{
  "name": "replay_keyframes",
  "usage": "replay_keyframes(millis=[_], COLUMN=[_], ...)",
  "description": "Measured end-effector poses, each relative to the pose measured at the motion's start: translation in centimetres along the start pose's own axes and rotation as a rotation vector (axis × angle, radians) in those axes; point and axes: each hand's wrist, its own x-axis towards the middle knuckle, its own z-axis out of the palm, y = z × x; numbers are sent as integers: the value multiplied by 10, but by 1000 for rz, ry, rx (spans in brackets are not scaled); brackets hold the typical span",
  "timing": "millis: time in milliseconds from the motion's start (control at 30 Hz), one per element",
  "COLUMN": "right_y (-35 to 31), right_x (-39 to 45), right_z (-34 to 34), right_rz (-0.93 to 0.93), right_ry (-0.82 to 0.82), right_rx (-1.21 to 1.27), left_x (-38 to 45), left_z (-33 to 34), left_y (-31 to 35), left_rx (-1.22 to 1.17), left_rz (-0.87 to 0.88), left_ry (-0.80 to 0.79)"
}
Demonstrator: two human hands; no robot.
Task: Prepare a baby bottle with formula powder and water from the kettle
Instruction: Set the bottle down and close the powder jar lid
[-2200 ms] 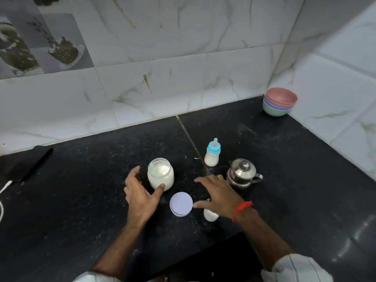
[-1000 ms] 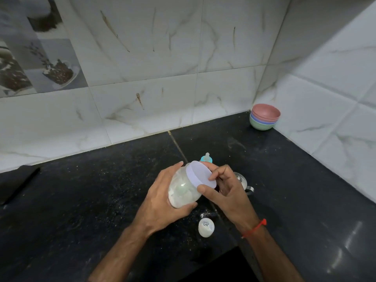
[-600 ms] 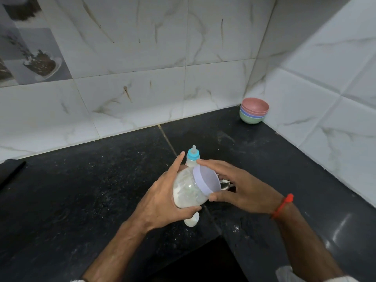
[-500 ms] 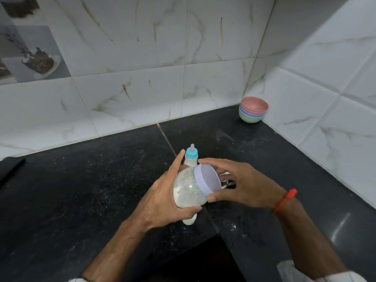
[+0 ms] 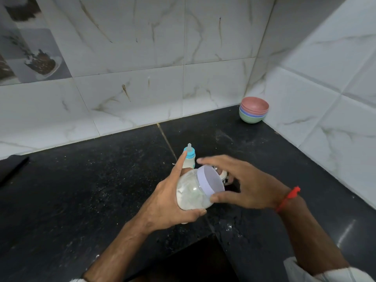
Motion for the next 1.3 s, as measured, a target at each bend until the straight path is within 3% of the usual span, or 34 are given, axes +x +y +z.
replay_keyframes(millis=[33,167,233,333,567,867,1033,1167,1300], right_y=[-2,-19,-15,-9,-14,-14,-5,12,25], right_x=[-1,6,8,7,23,37,45,50,47], right_z=[7,25,23,19,51,74,79,82,88], right_rz=[18,236,180,-12,-97,99,211,492,585], right_ry=[-21,278,294,161,473,533,550,489,520], right_rx=[-58,-394,-385,-290,-424,-425,-374,-90,-37], left_x=[1,4,5,8,8,10,25,44,65], left_z=[0,4,4,-2,-9,-17,-15,-6,-1], left_y=[0,1,2,1,5,2,-24,-65,-111], left_rx=[-19,-38,-51,-88,49,265,106,87,5], left_rz=[1,12,4,2,12,-13,-60,-188,-396], left_ry=[-1,-42,-38,-41,-86,-31,-40,125,272])
